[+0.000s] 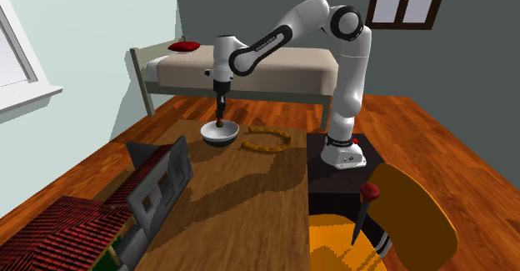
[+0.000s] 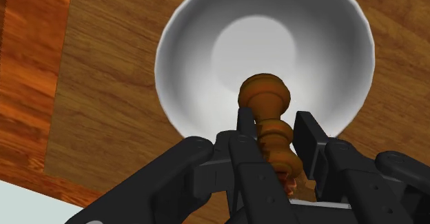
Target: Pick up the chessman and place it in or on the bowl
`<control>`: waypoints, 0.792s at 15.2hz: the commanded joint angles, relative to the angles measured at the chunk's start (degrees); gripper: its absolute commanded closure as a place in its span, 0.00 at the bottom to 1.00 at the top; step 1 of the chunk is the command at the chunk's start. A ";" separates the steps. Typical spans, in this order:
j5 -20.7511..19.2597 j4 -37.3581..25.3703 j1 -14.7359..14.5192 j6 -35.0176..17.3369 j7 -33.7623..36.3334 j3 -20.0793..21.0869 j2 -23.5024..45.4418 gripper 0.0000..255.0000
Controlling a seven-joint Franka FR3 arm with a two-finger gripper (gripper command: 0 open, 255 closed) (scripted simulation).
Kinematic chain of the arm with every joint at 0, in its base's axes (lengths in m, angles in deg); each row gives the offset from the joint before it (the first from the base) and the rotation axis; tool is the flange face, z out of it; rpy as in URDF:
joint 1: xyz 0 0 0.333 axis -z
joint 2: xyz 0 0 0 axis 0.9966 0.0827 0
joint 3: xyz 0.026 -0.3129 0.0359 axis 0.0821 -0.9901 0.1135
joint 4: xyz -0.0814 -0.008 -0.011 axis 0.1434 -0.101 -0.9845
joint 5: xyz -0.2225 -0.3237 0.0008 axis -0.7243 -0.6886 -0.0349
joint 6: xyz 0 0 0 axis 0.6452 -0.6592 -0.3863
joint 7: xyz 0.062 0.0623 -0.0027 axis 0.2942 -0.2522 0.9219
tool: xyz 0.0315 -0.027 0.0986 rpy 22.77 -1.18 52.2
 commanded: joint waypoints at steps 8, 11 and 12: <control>-0.27 1.07 -0.08 -2.15 0.17 0.06 1.06 1.00; -0.27 1.07 -0.08 -2.15 0.17 0.06 1.06 0.00; -0.27 1.07 -0.08 -2.15 0.17 0.06 1.06 0.00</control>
